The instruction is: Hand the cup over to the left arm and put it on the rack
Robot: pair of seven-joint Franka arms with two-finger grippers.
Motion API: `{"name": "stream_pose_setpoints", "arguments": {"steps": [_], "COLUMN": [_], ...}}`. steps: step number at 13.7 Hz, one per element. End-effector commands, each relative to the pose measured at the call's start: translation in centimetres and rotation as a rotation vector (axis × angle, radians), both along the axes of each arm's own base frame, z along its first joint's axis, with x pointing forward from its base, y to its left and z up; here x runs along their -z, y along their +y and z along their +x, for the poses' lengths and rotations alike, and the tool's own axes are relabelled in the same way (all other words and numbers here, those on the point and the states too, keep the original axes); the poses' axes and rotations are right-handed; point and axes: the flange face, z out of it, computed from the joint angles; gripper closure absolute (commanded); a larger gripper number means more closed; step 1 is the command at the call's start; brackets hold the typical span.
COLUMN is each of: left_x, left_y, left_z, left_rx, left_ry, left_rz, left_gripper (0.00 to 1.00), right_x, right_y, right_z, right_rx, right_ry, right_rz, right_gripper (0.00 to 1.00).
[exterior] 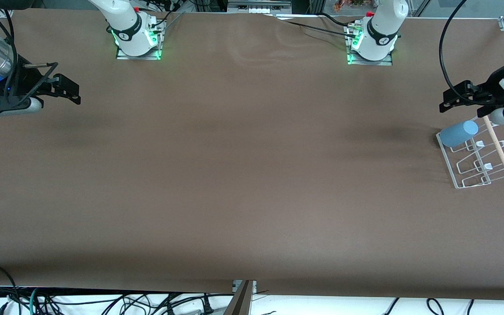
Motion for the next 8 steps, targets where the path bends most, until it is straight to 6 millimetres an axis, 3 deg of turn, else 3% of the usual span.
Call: {"name": "stream_pose_setpoints", "arguments": {"steps": [1, 8], "left_x": [-0.92, -0.35], "left_y": [0.52, 1.46], "left_z": [-0.52, -0.28], "left_rx": [-0.028, -0.04], "left_ry": [-0.002, 0.01], "left_rz": [-0.003, 0.04], "left_gripper": [0.0, 0.0], "right_x": [-0.75, -0.75], "right_y": [0.17, 0.17], "right_z": [-0.36, -0.36], "right_rx": [-0.007, -0.005], "right_ry": [-0.002, -0.002], "right_rz": [-0.015, -0.015], "right_gripper": [0.01, 0.01]}}
